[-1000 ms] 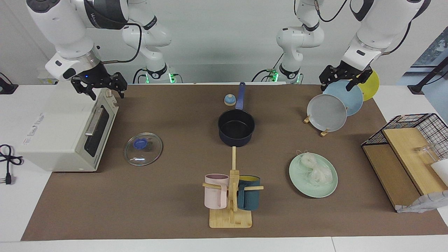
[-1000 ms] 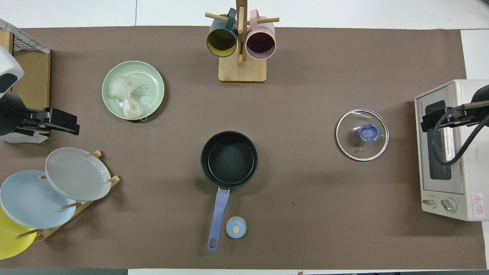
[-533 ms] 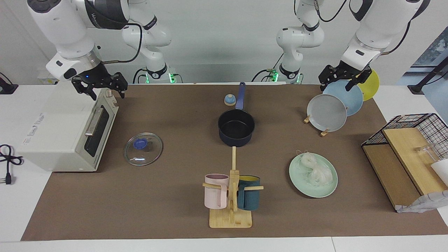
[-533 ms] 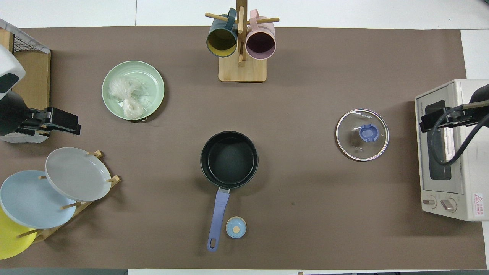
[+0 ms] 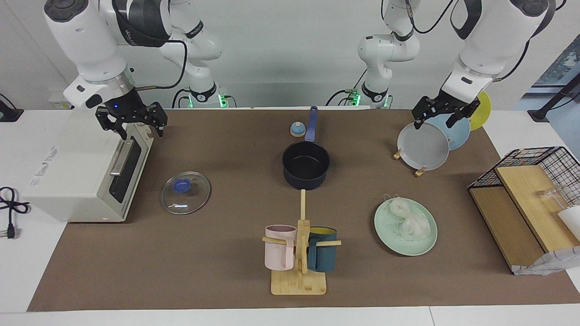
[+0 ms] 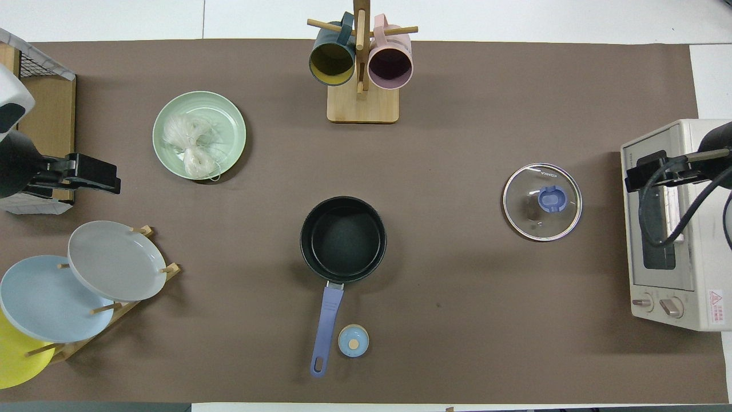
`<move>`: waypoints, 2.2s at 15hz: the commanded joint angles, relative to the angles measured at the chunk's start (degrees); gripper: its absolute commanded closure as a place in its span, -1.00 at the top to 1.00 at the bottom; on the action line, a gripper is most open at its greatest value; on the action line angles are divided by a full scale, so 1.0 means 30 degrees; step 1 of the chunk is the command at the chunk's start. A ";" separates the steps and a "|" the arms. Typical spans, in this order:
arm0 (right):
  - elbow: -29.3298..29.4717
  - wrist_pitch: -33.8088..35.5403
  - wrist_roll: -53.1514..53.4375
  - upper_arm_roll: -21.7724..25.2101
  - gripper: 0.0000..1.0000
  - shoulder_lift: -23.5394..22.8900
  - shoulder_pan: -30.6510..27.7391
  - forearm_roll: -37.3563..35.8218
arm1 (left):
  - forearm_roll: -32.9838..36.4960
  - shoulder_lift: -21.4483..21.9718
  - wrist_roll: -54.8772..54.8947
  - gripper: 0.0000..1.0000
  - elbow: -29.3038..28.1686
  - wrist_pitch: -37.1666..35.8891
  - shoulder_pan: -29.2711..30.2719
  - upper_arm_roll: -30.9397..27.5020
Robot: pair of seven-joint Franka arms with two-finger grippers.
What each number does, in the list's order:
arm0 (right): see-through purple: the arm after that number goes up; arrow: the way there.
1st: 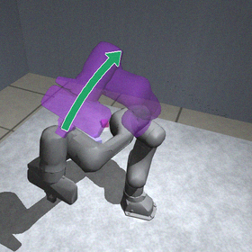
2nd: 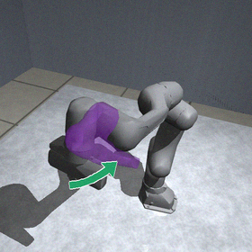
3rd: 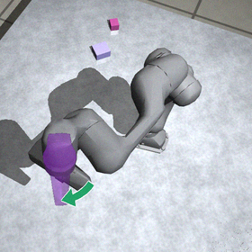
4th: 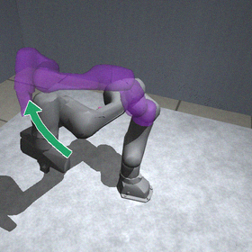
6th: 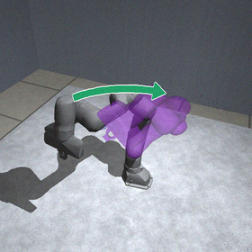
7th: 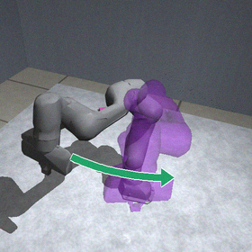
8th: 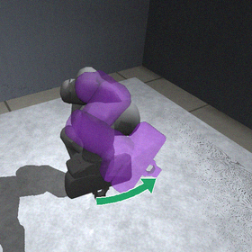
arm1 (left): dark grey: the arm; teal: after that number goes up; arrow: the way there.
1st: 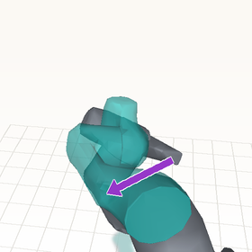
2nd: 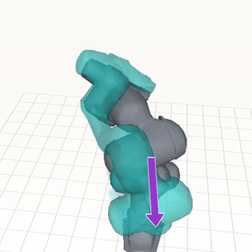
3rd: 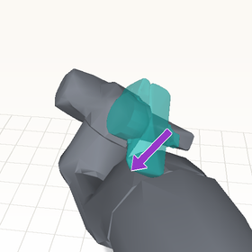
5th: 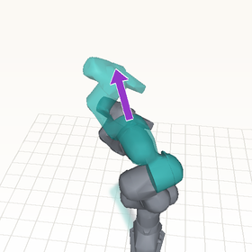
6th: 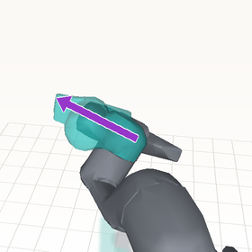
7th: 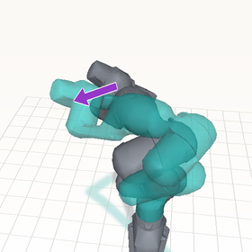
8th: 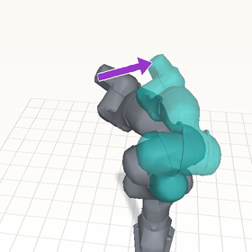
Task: Transfer vermicelli from plate to pot
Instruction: 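Grasp the vermicelli with the left gripper while the right gripper grasps the lid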
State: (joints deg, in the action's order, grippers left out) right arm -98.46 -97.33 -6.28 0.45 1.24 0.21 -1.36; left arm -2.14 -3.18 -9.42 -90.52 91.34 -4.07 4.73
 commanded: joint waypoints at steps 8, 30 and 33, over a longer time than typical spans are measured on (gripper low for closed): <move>-0.5112 -0.8003 -0.0485 -0.0151 1.00 -0.2493 0.0133 0.1128 | 0.1151 -0.7255 -0.6932 1.00 0.0202 0.7604 -0.0080 -0.0143; -0.8460 -1.2176 -0.3239 -0.0151 0.73 -0.3606 0.0280 0.1128 | 0.3466 -0.9019 -0.7378 -1.00 0.0289 1.1185 -0.0022 -0.0143; -0.8402 -1.2029 -0.3414 -0.0151 0.33 -0.3605 0.0339 0.1128 | 0.3320 -0.8289 -0.7261 -1.00 0.0436 1.0516 0.0037 -0.0084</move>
State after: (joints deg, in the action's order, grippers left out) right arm -123.28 -133.19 -14.16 0.45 -9.73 1.76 0.70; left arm 6.44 -30.17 -30.89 -89.33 124.17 -4.07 4.44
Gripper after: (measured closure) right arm 0.225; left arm 0.806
